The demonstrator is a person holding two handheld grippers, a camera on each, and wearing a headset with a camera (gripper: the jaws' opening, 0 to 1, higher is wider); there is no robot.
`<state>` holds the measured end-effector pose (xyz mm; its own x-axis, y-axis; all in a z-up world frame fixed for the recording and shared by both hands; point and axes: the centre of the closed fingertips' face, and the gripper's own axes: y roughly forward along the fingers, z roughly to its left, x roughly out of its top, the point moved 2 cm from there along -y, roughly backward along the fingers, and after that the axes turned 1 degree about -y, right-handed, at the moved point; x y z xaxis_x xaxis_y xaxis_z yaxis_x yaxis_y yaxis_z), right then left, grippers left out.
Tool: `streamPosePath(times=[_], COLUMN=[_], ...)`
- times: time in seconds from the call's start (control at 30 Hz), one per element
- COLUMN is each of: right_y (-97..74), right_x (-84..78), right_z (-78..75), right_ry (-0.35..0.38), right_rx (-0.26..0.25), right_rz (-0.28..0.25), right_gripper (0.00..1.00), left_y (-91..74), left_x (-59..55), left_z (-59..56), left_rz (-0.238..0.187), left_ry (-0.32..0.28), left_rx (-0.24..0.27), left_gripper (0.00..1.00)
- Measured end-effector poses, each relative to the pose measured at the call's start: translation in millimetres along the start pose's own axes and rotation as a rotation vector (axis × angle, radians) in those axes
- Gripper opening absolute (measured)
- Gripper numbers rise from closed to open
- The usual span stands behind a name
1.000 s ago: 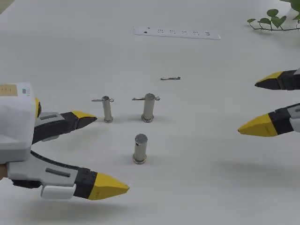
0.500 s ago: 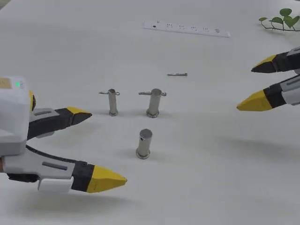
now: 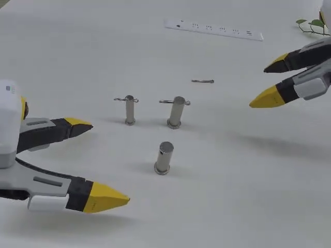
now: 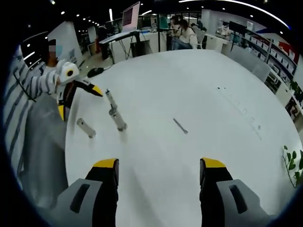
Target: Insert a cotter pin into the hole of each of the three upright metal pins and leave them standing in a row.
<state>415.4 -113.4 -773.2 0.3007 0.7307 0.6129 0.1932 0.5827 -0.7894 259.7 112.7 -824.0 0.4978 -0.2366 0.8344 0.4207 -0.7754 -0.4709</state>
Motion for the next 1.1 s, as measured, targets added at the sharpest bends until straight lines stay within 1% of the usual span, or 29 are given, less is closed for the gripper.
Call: streamPosePath(times=[0.13,0.2,0.3,0.37,0.47,0.57,0.67,0.73,0.8,0.83,0.97,1.03,1.1], right_y=[8.3,13.8,21.9,28.4,37.7,48.9,57.8,61.8,66.5,68.9,76.2,81.0,85.0], right_x=[8.0,11.8,16.9,17.9,18.0,19.7,18.9,19.6,20.7,21.3,21.3,21.3,20.5], right_z=[-6.1,-8.4,-12.4,-12.9,-12.2,-10.1,-12.3,-13.8,-15.7,-17.0,-22.4,-26.6,-30.2], right_ry=[-0.028,-0.022,-0.026,-0.032,-0.063,-0.085,-0.117,-0.130,-0.135,-0.137,-0.140,-0.140,-0.141], right_rx=[0.013,0.034,0.040,0.052,0.065,0.081,0.076,0.071,0.070,0.069,0.061,0.058,0.053], right_rz=[0.028,0.037,0.040,0.057,0.092,0.115,0.147,0.157,0.162,0.164,0.176,0.181,0.192], right_gripper=[0.69,0.69,0.68,0.67,0.64,0.63,0.63,0.62,0.61,0.60,0.58,0.56,0.52], left_y=[-0.8,-0.8,-0.7,-0.5,-0.1,0.3,1.0,1.4,1.8,1.3,2.2,1.8,1.0], left_x=[-2.1,-2.1,-1.1,-1.1,-1.9,-1.3,-2.2,-3.1,-0.4,-0.5,-3.3,-3.8,-3.1], left_z=[-0.4,-0.2,-0.8,-1.7,-2.4,-4.7,-6.5,-8.4,-9.4,-10.2,-11.5,-12.3,-13.9], left_rz=[0.005,0.003,-0.004,-0.005,-0.003,-0.009,-0.005,-0.004,-0.037,-0.044,-0.030,-0.031,-0.042], left_ry=[-0.012,-0.016,-0.023,-0.025,-0.039,-0.043,-0.040,-0.043,-0.052,-0.052,-0.059,-0.059,-0.045], left_rx=[0.004,0.006,0.006,0.004,0.004,-0.001,-0.005,-0.009,-0.007,-0.009,-0.009,-0.011,-0.015], left_gripper=[0.99,0.99,0.99,0.99,0.99,0.99,0.99,0.99,0.99,0.97,0.97,0.96,0.93])
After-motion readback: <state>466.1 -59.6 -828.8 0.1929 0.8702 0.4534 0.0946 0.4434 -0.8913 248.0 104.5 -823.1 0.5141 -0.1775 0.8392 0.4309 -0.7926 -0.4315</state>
